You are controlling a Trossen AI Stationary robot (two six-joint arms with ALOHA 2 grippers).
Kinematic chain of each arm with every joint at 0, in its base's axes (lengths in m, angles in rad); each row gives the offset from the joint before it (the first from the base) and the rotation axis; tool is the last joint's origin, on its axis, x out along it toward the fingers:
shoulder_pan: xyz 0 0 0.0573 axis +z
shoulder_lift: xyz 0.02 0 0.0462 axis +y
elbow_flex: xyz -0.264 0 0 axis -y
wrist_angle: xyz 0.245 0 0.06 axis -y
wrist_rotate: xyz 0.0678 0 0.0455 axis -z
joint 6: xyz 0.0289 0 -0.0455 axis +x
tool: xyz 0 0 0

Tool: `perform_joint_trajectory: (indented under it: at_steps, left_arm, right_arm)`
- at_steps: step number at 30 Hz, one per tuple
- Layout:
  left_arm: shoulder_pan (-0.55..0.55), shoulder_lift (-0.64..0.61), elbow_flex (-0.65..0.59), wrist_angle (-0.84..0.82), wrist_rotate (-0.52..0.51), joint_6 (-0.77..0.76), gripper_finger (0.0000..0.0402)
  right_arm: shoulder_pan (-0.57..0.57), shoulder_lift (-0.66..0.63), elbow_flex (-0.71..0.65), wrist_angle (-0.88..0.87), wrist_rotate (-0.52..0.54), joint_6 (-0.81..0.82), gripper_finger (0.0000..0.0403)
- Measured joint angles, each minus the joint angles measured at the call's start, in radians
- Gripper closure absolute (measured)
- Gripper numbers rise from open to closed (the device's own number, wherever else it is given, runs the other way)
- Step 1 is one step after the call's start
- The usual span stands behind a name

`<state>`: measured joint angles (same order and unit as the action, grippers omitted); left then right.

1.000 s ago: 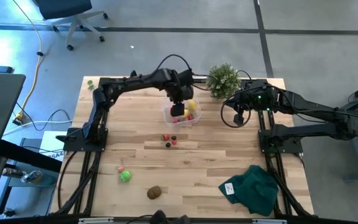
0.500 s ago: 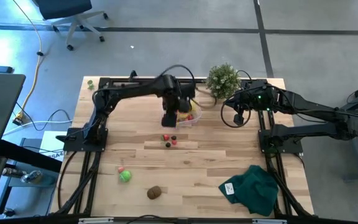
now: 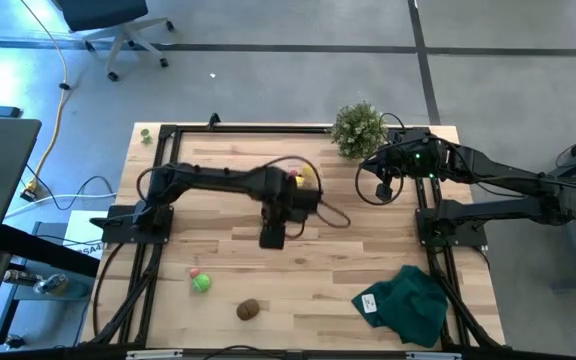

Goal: Pick and placing Produce into tupperware
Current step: Put the green cabbage into the transparent bin

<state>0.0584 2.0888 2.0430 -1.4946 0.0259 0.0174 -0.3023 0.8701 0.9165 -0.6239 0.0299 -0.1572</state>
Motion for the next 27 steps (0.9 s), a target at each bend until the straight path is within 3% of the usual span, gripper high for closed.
perform_joint_trajectory:
  at_steps: [10, 15, 23, 27]
  left_arm:
    - [-0.162, -0.062, 0.000, -0.080, -0.145, -0.040, 0.0232]
    - [-0.250, -0.143, -0.076, -0.076, -0.203, -0.050, 0.0232]
    - [-0.405, -0.337, -0.365, 0.007, -0.207, -0.172, 0.0232]
    - [-0.464, -0.479, -0.566, 0.123, -0.148, -0.256, 0.0232]
  right_arm:
    - [0.000, 0.000, 0.000, -0.002, 0.000, 0.000, 0.0402]
    - [0.000, 0.000, 0.000, -0.001, 0.000, 0.000, 0.0402]
    - [0.000, 0.000, 0.000, 0.000, 0.000, 0.000, 0.0402]
    - [0.000, 0.000, 0.000, -0.001, 0.000, 0.000, 0.0402]
